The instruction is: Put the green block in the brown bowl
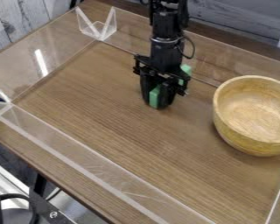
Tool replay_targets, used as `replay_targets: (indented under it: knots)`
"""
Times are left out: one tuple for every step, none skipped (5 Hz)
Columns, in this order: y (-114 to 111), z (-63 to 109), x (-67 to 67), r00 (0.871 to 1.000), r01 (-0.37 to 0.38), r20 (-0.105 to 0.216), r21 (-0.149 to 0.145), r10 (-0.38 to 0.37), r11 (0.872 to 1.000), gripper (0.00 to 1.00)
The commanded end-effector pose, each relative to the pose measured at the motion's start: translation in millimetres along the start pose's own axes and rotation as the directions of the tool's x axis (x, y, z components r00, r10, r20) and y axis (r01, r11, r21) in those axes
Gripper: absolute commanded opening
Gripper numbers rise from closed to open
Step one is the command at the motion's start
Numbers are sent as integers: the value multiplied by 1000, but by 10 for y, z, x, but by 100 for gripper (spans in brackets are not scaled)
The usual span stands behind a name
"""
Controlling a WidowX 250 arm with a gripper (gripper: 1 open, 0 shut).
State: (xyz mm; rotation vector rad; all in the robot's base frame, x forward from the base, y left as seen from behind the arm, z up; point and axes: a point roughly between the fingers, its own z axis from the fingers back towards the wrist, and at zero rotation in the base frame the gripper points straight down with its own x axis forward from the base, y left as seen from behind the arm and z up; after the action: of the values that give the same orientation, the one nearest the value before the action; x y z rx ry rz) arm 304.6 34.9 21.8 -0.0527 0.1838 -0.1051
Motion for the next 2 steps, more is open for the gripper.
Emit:
replay_targets:
  knots:
    - [25, 264, 70, 997, -4, 78, 15, 3, 1000, 100]
    - [28, 261, 92, 997, -9, 82, 12, 8, 1000, 0]
